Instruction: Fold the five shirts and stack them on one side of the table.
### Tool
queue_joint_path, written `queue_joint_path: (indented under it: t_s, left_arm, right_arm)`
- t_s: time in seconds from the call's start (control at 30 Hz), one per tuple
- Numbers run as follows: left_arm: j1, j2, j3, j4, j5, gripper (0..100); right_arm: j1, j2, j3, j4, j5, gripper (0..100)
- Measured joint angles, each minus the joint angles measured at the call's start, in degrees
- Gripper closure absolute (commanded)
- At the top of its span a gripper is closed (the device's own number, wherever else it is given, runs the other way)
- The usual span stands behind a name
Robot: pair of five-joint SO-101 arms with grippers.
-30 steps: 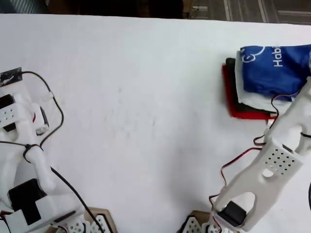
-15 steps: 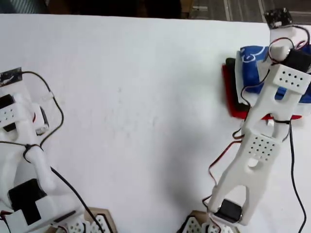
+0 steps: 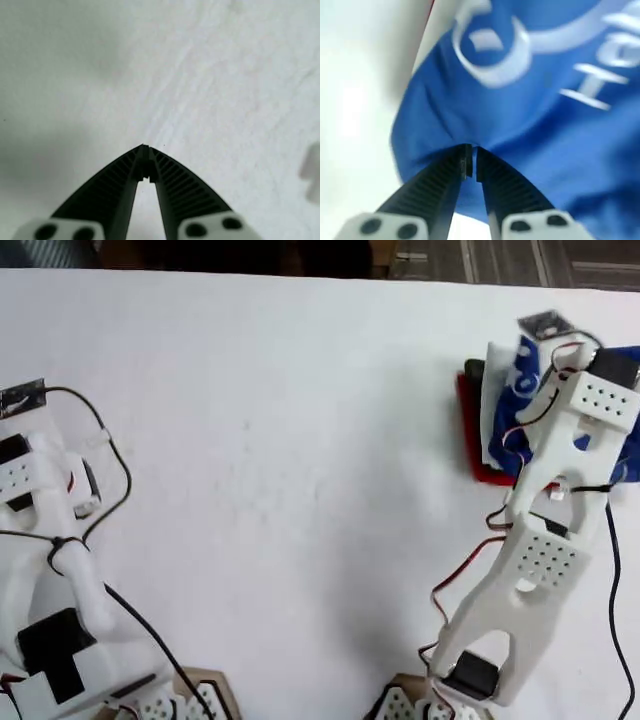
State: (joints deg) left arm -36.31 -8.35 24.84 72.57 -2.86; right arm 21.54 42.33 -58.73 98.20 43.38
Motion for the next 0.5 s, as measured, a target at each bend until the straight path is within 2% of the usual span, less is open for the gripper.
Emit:
queue_joint_path:
  t_s: [0.27,0.5]
  left_arm:
    - [0.0,0.0,0.0,0.0,-0.1,97]
    - [0.0,0.0,0.0,0.0,-0.1,97]
  right_arm:
    - [2.5,-2.4,-6.3,-13.9,-10.9,97.9]
    - [8.5,8.4,-5.2,-33.5,-12.6,97.9]
